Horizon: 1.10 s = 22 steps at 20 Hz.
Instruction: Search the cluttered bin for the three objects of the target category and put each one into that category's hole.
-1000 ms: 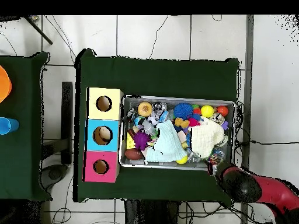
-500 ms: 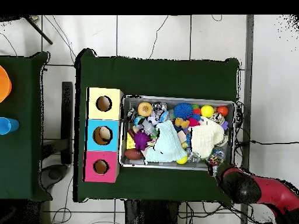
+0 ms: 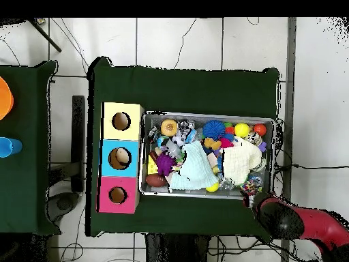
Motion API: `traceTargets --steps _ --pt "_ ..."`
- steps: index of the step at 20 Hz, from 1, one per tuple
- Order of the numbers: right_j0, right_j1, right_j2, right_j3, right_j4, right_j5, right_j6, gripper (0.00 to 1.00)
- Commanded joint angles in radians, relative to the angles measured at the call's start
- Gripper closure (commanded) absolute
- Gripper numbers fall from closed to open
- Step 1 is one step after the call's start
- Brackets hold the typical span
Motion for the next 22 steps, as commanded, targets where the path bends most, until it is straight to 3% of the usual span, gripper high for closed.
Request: traceTargets --steps 1,14,18,19,22 --pt "-0.001 -0.014 -0.012 -0.051 -0.068 0.043 -0.131 0.0" --pt "-0.012 -0.01 0.001 -0.056 -0.062 0.055 -0.152 0.0" --pt "-0.022 -0.016 0.018 -0.046 -0.085 0.017 -0.168 0.0" --pt "-0.025 -0.018 0.023 -0.043 -0.092 0.005 -0.172 1.0" --pt "-0.018 -0.02 0.031 -0.047 -0.099 -0.004 -0.175 1.0"
